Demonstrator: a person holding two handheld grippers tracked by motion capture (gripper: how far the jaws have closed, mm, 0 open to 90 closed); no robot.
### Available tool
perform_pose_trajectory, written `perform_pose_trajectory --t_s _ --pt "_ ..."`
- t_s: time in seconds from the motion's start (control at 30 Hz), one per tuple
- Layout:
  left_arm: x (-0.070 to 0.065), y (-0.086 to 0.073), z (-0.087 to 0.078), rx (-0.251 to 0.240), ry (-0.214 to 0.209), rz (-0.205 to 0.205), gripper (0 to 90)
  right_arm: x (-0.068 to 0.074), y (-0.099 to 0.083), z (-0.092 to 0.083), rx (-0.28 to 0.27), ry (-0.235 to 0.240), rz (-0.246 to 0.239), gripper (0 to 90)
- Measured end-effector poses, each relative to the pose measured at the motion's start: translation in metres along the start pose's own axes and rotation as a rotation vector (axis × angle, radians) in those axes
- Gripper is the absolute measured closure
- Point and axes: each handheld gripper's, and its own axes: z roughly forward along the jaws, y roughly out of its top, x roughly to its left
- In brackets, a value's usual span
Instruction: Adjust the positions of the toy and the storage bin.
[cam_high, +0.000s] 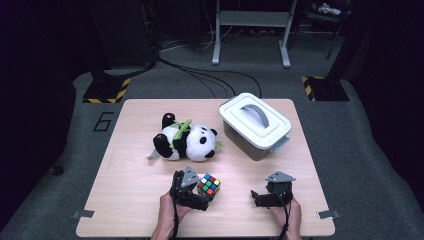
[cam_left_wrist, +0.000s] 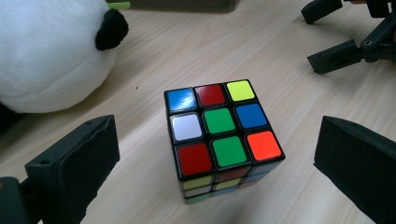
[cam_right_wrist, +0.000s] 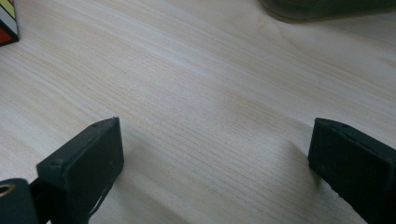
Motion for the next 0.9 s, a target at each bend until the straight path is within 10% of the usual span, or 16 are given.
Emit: perform_pose_trajectory --t_s 0.37,0.47,0.6,0.9 --pt "0.000 0.000 0.023 0.053 0.016 -0.004 0.1 0.000 0.000 0.000 0.000 0.000 0.000 2.5" --pt "-0.003 -0.003 0.029 0.072 0.017 0.008 24.5 0.000 0.000 0.000 0.000 0.000 0.000 2.6" --pt "-0.003 -0.009 0.031 0.052 0.027 0.006 33.5 0.000 0.000 0.000 -0.001 -0.001 0.000 2.7" --pt "0.000 -0.012 0.026 0.055 0.041 0.005 34.1 0.000 0.000 0.000 -0.001 -0.001 0.000 2.8"
